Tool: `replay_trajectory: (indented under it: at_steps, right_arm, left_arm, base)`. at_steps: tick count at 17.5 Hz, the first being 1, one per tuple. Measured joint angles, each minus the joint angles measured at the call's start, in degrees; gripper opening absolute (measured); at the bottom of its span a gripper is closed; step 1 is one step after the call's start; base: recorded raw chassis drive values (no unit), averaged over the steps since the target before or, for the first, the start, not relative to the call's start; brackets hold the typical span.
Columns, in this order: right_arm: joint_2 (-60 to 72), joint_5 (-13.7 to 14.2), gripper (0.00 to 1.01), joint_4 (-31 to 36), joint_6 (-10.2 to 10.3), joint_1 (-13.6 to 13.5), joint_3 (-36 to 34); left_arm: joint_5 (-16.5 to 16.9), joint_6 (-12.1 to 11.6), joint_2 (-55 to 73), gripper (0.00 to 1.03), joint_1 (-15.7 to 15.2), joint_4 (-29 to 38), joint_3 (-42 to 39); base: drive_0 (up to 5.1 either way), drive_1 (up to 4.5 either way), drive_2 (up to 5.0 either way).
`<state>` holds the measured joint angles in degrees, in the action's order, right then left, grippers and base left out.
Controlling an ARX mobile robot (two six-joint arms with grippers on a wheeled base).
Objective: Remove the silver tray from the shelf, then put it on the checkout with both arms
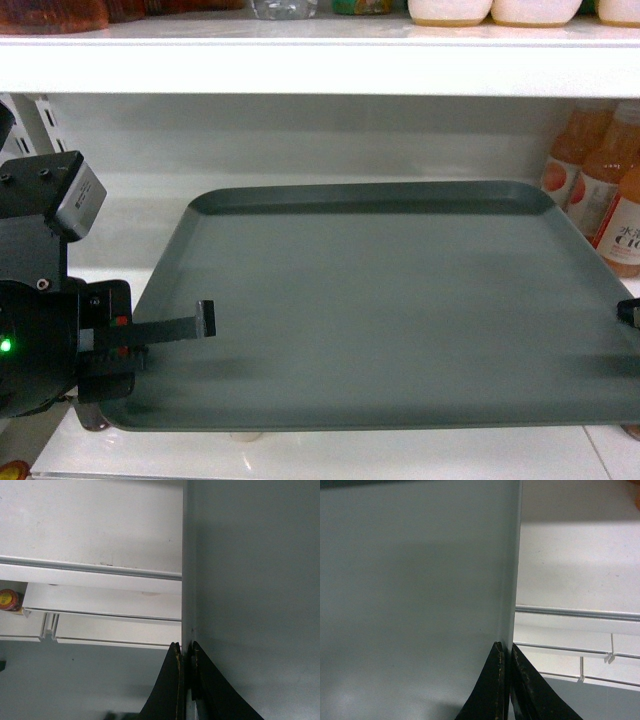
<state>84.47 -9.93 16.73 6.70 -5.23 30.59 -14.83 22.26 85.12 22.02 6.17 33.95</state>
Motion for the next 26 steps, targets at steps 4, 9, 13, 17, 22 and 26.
replay_trajectory:
  at_steps: [4, 9, 13, 17, 22, 26]
  right_arm:
    - [0.2, 0.0, 0.02, -0.1, 0.0, 0.0, 0.0]
    - [0.2, 0.0, 0.02, -0.2, 0.2, 0.0, 0.0]
    - [0.3, 0.0, 0.02, -0.3, 0.2, 0.0, 0.0]
    - [0.2, -0.1, 0.02, -0.1, 0.3, 0.0, 0.0]
    - [0.2, -0.2, 0.02, 0.0, 0.3, 0.0, 0.0]
    - [0.2, -0.2, 0.02, 0.0, 0.3, 0.0, 0.0]
  left_arm:
    - [0.0, 0.0, 0.0, 0.03, -0.1, 0.0, 0.0]
    - [0.0, 0.0, 0.0, 0.03, -0.1, -0.2, 0.0]
    - [0.0, 0.0, 0.1, 0.03, -0.1, -0.2, 0.0]
    - [-0.1, 0.0, 0.0, 0.03, -0.1, -0.2, 0.0]
    - [-0.2, 0.0, 0.0, 0.03, -0.1, 0.0, 0.0]
    - [-0.2, 0.0, 0.0, 0.03, -0.1, 0.2, 0.0]
  base:
    - [0.2, -4.13, 4.4]
    - [0.1, -4.19, 4.4]
    - [0.1, -4.22, 4.4]
    - [0.1, -4.24, 4.4]
    - [0.1, -4.21, 4.5]
    - [0.1, -4.23, 4.4]
